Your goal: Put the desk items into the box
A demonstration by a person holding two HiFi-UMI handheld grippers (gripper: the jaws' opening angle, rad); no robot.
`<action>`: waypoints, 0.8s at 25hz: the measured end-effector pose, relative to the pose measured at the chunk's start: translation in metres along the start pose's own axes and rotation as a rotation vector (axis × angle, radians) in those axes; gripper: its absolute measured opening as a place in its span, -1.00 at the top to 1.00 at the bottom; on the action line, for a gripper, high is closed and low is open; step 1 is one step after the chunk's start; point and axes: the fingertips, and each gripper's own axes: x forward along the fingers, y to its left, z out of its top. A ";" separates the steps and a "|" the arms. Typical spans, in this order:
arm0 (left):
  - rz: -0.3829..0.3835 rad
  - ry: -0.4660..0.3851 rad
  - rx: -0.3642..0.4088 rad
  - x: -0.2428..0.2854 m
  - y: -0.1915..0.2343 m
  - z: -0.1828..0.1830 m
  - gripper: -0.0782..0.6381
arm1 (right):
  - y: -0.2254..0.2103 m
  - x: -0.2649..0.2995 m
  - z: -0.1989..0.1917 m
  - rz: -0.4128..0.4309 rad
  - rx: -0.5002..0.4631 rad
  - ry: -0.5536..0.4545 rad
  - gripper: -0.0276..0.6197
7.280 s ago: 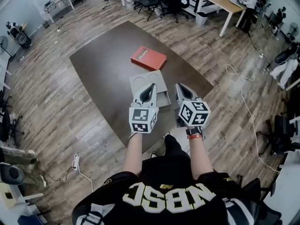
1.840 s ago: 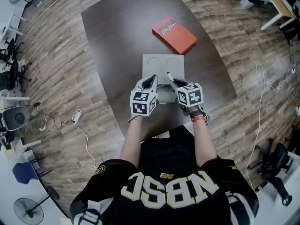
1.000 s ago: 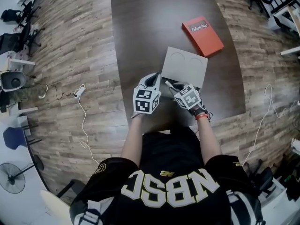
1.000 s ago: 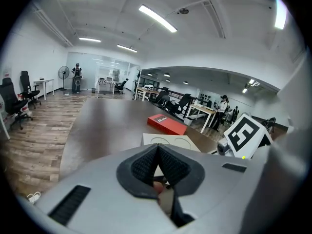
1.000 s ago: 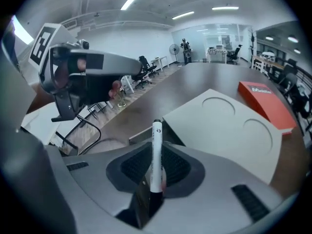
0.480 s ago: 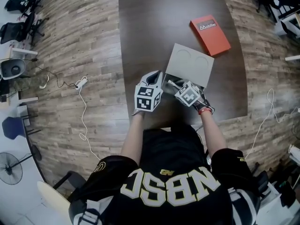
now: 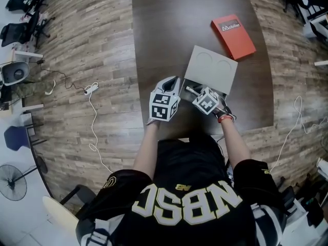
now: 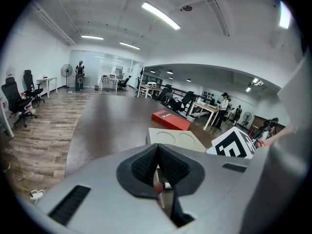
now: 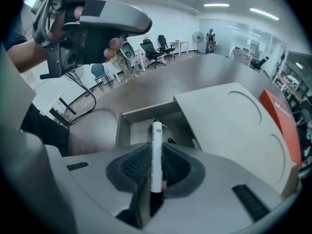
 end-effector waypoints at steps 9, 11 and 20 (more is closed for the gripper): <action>-0.024 -0.007 0.020 -0.004 0.002 0.006 0.75 | 0.001 -0.001 -0.001 -0.005 0.060 -0.018 0.54; -0.033 -0.009 0.025 -0.006 0.003 0.007 0.75 | 0.000 -0.004 0.001 -0.023 0.080 -0.033 0.54; -0.097 -0.023 0.057 -0.009 -0.001 0.015 0.75 | -0.010 -0.043 0.018 -0.149 0.252 -0.189 0.55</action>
